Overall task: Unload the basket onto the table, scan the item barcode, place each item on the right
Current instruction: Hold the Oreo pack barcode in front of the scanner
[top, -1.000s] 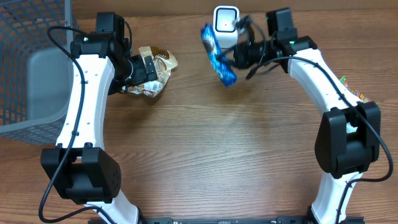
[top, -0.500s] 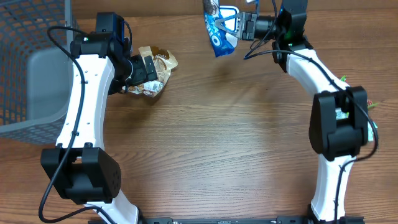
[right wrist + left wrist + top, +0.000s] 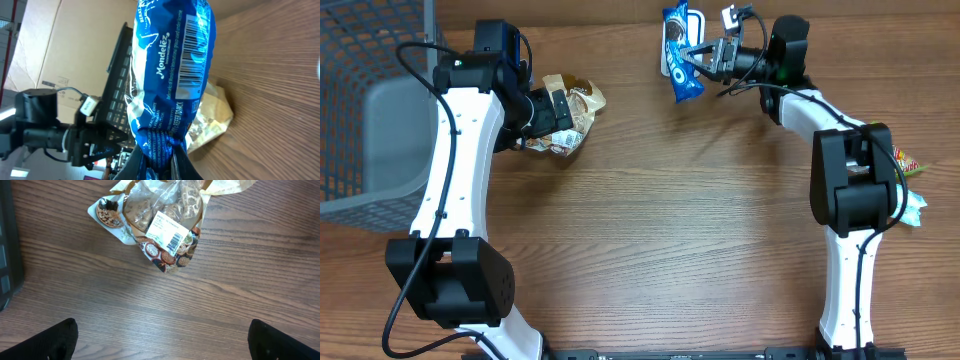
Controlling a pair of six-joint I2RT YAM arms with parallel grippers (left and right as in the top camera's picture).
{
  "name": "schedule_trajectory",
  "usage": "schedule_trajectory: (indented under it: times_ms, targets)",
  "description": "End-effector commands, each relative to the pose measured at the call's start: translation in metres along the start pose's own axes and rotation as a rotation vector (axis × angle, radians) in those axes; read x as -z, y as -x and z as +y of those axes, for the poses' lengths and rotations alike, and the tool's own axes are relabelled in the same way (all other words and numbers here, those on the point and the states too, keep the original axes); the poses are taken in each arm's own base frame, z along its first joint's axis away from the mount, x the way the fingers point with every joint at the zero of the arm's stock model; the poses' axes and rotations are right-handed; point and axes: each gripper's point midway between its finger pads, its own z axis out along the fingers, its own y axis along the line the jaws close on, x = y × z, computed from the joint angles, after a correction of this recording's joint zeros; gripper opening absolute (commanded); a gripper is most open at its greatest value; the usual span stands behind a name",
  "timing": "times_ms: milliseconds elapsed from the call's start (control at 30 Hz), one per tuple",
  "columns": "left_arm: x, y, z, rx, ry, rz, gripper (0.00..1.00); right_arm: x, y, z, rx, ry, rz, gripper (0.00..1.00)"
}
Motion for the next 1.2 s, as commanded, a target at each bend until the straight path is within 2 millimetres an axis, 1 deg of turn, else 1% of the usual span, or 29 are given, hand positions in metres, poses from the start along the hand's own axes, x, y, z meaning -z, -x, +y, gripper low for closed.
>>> schedule_trajectory:
  times_ms: [0, 133, 300, 500, 667, 867, 1000, 1167]
  targets:
    - [-0.004, -0.002, -0.003, 0.0, -0.003, 0.014, 1.0, 0.0, -0.002, -0.014, 0.011, 0.0, 0.003, 0.04]
    - [-0.004, -0.002, -0.003, 0.0, -0.004, 0.015, 1.0, -0.002, -0.006, -0.021, 0.043, 0.006, 0.01, 0.04]
    - [-0.004, -0.002, -0.003, 0.0, -0.003, 0.015, 1.0, -0.002, -0.004, -0.022, 0.078, 0.011, -0.003, 0.04]
    - [-0.004, -0.002, -0.003, 0.0, -0.003, 0.015, 1.0, -0.002, 0.001, -0.03, 0.106, -0.013, -0.039, 0.04]
    - [-0.004, -0.002, -0.003, 0.0, -0.004, 0.015, 1.0, -0.003, -0.003, -0.051, 0.077, -0.037, -0.053, 0.04]
    - [-0.004, -0.002, -0.003, 0.0, -0.004, 0.015, 1.0, -0.003, -0.006, -0.062, 0.058, -0.049, -0.059, 0.04]
    - [-0.004, -0.002, -0.003, 0.0, -0.003, 0.015, 1.0, -0.002, -0.006, -0.063, 0.061, -0.048, -0.061, 0.04]
    - [-0.004, -0.002, -0.003, 0.0, -0.004, 0.015, 1.0, 0.0, -0.002, -0.048, 0.098, -0.002, -0.061, 0.04]
